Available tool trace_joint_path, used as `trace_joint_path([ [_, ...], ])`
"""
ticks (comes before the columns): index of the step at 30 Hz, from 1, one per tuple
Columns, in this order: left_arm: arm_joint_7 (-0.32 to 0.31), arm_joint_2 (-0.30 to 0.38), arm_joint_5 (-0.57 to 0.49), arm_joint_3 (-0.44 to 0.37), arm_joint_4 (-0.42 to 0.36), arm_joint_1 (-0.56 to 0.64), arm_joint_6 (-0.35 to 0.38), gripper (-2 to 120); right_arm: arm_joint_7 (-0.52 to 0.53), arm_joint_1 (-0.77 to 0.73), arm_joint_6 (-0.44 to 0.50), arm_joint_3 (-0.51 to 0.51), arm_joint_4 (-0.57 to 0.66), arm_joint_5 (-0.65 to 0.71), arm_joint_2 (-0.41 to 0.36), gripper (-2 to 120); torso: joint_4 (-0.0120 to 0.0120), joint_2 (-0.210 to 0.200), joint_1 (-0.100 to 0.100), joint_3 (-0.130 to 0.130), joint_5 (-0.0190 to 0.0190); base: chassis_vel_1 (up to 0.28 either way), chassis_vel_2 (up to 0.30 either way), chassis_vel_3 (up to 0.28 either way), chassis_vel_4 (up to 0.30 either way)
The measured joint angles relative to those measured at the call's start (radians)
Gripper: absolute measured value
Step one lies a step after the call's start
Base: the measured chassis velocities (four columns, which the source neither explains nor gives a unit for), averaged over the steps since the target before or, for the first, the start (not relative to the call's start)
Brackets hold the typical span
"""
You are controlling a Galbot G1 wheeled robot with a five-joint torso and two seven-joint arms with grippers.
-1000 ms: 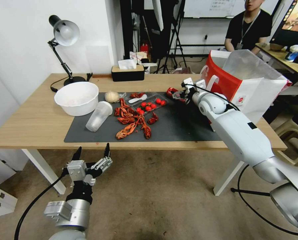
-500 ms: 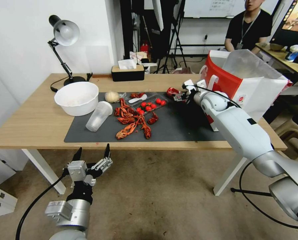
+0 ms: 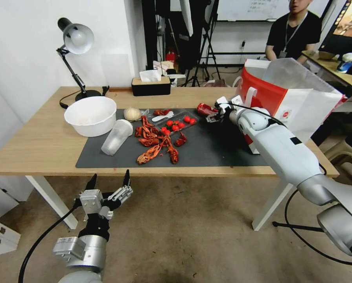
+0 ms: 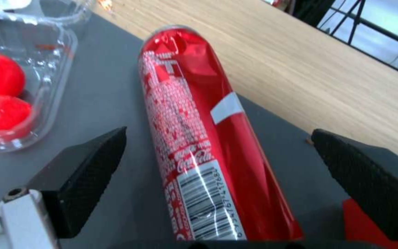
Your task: Pick up the trash from the table and place it into the takeout bag.
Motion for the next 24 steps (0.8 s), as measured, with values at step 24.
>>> trace_joint_path([
  [24,-0.002,0.002,-0.002,0.001,0.006,-0.006,0.0,100,-0.037,0.018,-0.009,-0.013,-0.047,0.007,0.013,100,0.0,0.0,0.0,0.0,0.0,0.0,0.0,0.0,0.0],
])
